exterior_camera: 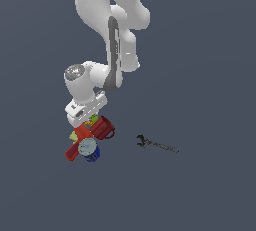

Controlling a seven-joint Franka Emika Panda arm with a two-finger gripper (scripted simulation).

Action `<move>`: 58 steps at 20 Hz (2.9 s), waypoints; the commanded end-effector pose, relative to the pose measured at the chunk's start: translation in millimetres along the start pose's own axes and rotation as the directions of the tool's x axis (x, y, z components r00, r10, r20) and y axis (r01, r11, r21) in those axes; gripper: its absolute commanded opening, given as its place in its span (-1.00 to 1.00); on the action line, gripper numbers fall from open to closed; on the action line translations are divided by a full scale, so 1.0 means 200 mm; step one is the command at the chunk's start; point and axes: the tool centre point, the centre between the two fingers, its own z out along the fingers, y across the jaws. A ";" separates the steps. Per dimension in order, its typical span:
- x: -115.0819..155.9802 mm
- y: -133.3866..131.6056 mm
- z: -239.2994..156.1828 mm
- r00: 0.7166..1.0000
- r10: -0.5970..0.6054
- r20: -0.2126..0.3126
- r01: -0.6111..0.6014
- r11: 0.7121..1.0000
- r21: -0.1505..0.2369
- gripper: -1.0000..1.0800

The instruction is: Pick up a designated object from a clutter of objects.

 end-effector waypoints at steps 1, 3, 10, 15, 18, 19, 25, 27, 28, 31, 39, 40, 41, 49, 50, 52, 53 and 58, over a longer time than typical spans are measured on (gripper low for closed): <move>0.00 0.00 -0.01 1.000 0.000 0.000 0.000 1.000 0.000 -1.00; 0.01 -0.01 -0.03 1.000 0.000 0.000 0.000 1.000 0.000 -1.00; 0.06 -0.06 -0.16 1.000 0.000 0.000 0.000 1.000 0.000 -1.00; 0.13 -0.11 -0.32 1.000 0.001 0.001 -0.001 1.000 0.001 -1.00; 0.18 -0.16 -0.44 1.000 0.001 0.002 -0.001 1.000 0.002 -1.00; 0.20 -0.17 -0.49 1.000 0.001 0.002 -0.001 1.000 0.002 -1.00; 0.32 -0.28 -0.78 1.000 0.002 0.005 -0.002 1.000 0.002 -1.00; 0.35 -0.31 -0.88 1.000 0.002 0.005 -0.002 1.000 0.002 -1.00; 0.37 -0.33 -0.93 1.000 0.002 0.006 -0.002 1.000 0.003 -1.00; 0.43 -0.37 -1.08 1.000 0.002 0.007 -0.002 1.000 0.003 -1.00; 0.60 -0.50 -1.46 1.000 0.002 0.007 -0.002 1.000 0.006 -1.00; 0.62 -0.51 -1.51 1.000 0.002 0.007 -0.002 1.000 0.006 -1.00; 0.63 -0.52 -1.55 1.000 0.002 0.007 -0.002 1.000 0.007 -1.00; 0.75 -0.60 -1.81 1.000 0.002 0.006 -0.002 1.000 0.009 -1.00; 0.76 -0.60 -1.83 1.000 0.002 0.006 -0.002 1.000 0.009 -1.00; 0.78 -0.61 -1.87 1.000 0.002 0.006 -0.002 1.000 0.010 -1.00; 0.79 -0.62 -1.88 1.000 0.002 0.006 -0.002 1.000 0.010 -1.00; 0.81 -0.62 -1.92 1.000 0.002 0.005 -0.002 1.000 0.010 -1.00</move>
